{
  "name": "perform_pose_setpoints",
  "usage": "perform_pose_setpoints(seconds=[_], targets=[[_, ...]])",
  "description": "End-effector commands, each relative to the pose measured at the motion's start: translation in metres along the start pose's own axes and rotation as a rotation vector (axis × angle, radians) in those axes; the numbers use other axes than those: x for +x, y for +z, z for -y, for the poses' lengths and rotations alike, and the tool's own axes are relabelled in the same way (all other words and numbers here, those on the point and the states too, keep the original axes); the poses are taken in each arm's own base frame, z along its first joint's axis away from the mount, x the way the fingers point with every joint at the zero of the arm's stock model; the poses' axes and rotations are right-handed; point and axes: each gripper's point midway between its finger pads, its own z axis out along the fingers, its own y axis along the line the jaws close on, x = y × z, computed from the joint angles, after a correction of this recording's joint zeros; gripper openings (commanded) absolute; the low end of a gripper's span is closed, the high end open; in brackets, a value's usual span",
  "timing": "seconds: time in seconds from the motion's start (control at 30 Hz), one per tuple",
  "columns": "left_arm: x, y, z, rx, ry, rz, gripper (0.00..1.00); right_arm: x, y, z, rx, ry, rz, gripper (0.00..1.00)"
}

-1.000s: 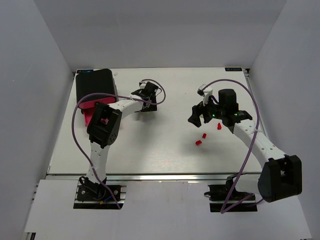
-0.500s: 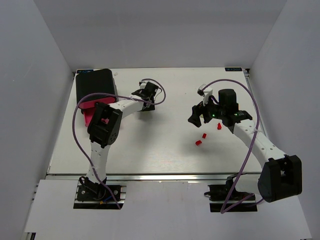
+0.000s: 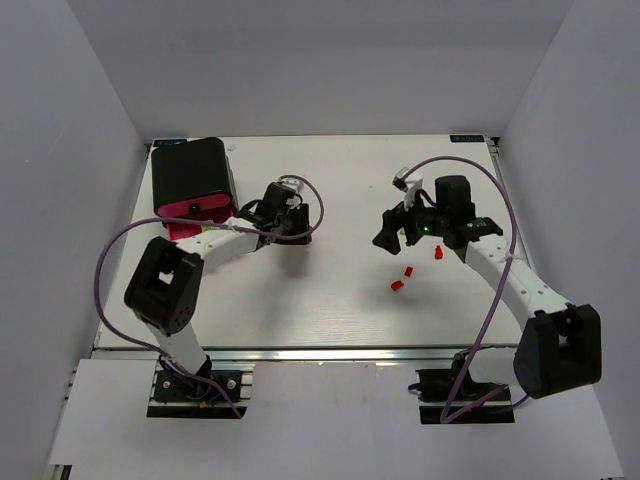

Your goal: Sort the legos into containers by color

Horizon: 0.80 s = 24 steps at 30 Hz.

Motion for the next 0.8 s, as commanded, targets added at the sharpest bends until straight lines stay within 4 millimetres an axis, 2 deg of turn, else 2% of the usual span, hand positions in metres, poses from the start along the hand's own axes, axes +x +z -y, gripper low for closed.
perform_pose_setpoints(seconds=[0.0, 0.03, 0.17, 0.23, 0.37, 0.5, 0.63, 0.77], targets=[[-0.003, -0.045, 0.057, 0.353, 0.115, 0.043, 0.34, -0.015, 0.006, -0.017, -0.123, 0.065, -0.005, 0.89], [0.005, -0.055, 0.071, 0.444, 0.169, 0.029, 0.35, -0.013, 0.007, -0.021, -0.152, 0.126, -0.022, 0.89], [0.032, -0.078, 0.088, 0.597, 0.283, -0.009, 0.35, -0.009, 0.019, -0.054, -0.326, 0.347, -0.089, 0.89], [0.047, -0.083, 0.098, 0.646, 0.338, -0.043, 0.36, -0.011, 0.026, -0.061, -0.359, 0.420, -0.111, 0.89], [0.064, -0.090, 0.111, 0.702, 0.421, -0.065, 0.36, -0.015, 0.033, -0.071, -0.374, 0.586, -0.149, 0.89], [0.067, -0.089, 0.111, 0.665, 0.474, -0.042, 0.37, -0.010, 0.038, -0.081, -0.391, 0.655, -0.176, 0.89], [0.062, -0.091, 0.121, 0.653, 0.521, 0.006, 0.37, -0.001, 0.044, -0.079, -0.349, 0.703, -0.203, 0.88], [0.051, -0.091, 0.129, 0.634, 0.539, 0.063, 0.37, 0.007, 0.052, -0.069, -0.278, 0.722, -0.229, 0.87]])
